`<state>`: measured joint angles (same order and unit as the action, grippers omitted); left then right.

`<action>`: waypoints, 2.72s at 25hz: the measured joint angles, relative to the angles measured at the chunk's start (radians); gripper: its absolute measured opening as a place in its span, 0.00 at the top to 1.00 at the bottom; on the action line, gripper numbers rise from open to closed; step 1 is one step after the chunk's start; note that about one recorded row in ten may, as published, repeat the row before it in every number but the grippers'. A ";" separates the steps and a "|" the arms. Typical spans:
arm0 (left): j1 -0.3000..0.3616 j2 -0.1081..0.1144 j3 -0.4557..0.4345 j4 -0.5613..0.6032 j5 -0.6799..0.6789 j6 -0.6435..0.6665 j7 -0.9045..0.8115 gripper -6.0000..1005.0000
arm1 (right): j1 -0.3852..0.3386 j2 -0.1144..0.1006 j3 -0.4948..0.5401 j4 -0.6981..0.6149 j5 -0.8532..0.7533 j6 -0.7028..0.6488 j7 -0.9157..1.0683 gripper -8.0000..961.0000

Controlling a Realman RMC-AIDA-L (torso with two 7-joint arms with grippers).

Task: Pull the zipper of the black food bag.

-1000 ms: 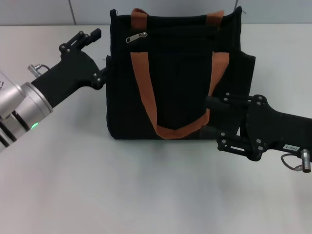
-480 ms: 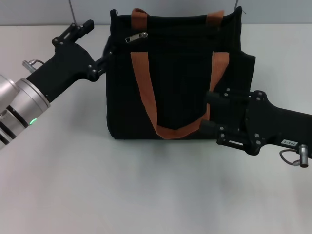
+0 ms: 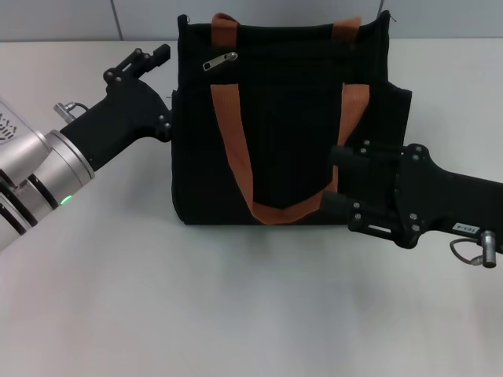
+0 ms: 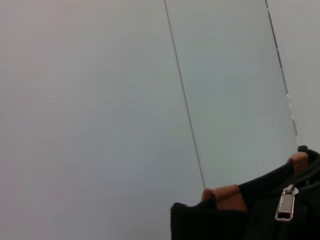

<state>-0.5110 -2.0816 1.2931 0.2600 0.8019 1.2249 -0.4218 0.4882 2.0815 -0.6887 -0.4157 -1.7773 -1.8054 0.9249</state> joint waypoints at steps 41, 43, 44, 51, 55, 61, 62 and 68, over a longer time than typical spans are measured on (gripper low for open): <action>0.020 0.009 0.056 0.154 0.104 0.045 -0.440 0.97 | 0.085 -0.076 -0.007 -0.117 0.149 0.058 0.891 0.38; 0.027 0.009 0.058 0.180 0.114 0.085 -0.497 0.97 | 0.111 -0.089 -0.013 -0.117 0.140 0.067 0.982 0.38; 0.032 0.010 0.059 0.192 0.119 0.105 -0.514 0.97 | 0.119 -0.091 -0.015 -0.117 0.136 0.072 1.006 0.38; 0.044 0.016 0.043 0.214 0.126 0.127 -0.547 0.97 | 0.166 -0.100 -0.017 -0.114 0.131 0.095 1.239 0.38; 0.039 0.015 0.045 0.215 0.126 0.097 -0.550 0.97 | 0.215 -0.131 -0.029 -0.108 0.131 0.048 1.466 0.38; 0.023 0.011 0.044 0.210 0.126 0.086 -0.564 0.97 | 0.330 -0.193 -0.062 0.057 0.112 0.035 1.641 0.38; 0.022 0.011 0.044 0.210 0.126 0.085 -0.566 0.97 | 0.346 -0.201 -0.061 0.101 0.111 0.037 1.650 0.38; 0.026 0.010 0.042 0.214 0.125 0.087 -0.561 0.97 | 0.345 -0.180 -0.068 0.108 0.108 0.151 1.700 0.38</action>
<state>-0.4853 -2.0717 1.3348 0.4744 0.9268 1.3123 -0.9829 0.8332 1.9017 -0.7569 -0.3075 -1.6696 -1.6547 2.6253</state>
